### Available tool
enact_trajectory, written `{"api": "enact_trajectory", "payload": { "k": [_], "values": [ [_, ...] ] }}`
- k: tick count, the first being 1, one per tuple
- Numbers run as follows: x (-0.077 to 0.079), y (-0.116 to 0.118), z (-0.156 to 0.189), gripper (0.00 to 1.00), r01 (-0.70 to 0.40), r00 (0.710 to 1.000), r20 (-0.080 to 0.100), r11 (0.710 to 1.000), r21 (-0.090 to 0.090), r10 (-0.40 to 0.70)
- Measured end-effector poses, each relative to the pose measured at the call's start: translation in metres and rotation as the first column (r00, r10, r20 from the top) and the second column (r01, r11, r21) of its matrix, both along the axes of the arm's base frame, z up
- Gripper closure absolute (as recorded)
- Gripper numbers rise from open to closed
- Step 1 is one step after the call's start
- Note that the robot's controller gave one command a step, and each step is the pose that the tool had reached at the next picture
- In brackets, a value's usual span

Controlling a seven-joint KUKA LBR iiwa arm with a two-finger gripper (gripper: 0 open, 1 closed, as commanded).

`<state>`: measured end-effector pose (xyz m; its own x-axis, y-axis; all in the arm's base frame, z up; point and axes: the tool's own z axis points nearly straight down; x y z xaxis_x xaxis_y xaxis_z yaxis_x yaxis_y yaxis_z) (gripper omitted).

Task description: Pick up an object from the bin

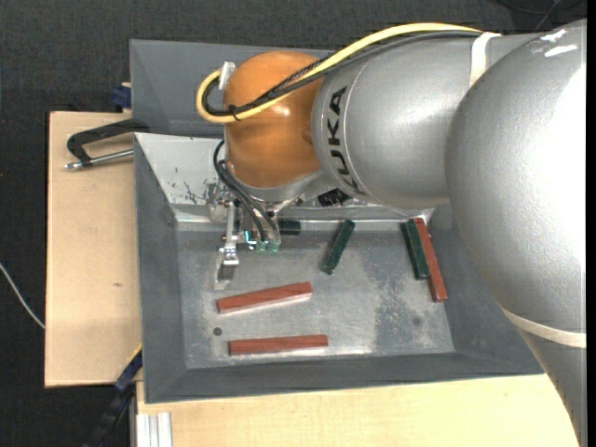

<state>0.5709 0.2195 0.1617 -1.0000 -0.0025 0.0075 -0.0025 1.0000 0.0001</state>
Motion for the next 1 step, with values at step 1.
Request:
{"api": "enact_trajectory", "payload": {
  "k": [1],
  "values": [
    [0.0022,-0.0007,0.0042,0.0,0.002,1.0,0.007,1.0,0.002,-0.002]
  ]
}}
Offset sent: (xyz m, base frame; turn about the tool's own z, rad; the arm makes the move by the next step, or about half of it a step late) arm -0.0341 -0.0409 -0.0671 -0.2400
